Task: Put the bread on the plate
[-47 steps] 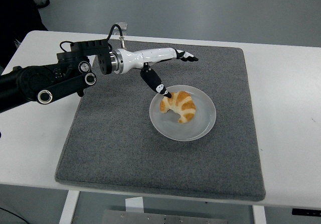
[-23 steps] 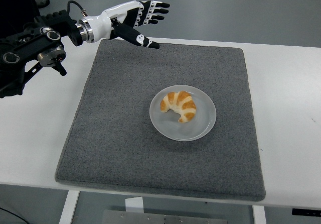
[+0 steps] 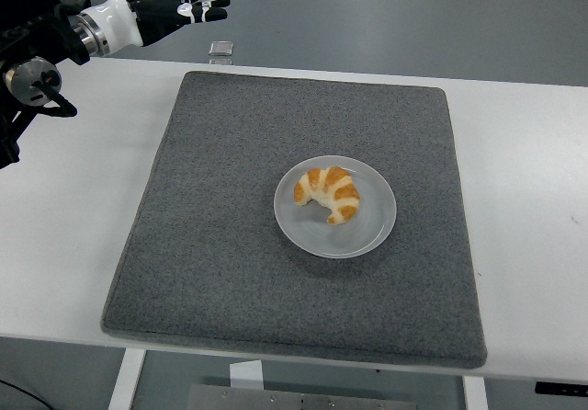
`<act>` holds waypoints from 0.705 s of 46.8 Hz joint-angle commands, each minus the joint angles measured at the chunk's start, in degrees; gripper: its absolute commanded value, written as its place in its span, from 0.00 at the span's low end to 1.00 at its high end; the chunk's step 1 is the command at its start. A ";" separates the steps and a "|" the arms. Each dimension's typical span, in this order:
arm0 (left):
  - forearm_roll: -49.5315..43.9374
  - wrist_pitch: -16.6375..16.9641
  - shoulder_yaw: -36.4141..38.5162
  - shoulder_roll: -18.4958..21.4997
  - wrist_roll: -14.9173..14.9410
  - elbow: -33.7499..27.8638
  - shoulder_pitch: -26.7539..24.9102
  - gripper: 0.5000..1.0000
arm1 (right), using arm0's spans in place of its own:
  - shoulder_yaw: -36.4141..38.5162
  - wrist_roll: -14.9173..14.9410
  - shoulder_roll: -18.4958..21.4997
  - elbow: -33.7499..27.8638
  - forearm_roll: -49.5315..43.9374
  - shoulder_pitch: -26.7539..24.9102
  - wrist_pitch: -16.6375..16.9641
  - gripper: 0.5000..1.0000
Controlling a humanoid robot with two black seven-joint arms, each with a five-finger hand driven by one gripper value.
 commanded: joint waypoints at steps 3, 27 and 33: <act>-5.73 -0.84 0.00 -0.02 3.31 2.24 0.24 1.00 | 0.00 0.00 0.00 0.00 0.00 -0.03 0.00 0.90; -27.80 -0.30 0.00 -2.21 11.66 6.19 3.32 1.00 | 0.00 0.00 0.00 0.44 0.26 -0.03 0.26 0.90; -29.21 1.19 0.00 -3.71 12.37 6.37 3.58 1.00 | 0.00 0.00 0.00 0.70 0.26 -0.03 0.26 0.90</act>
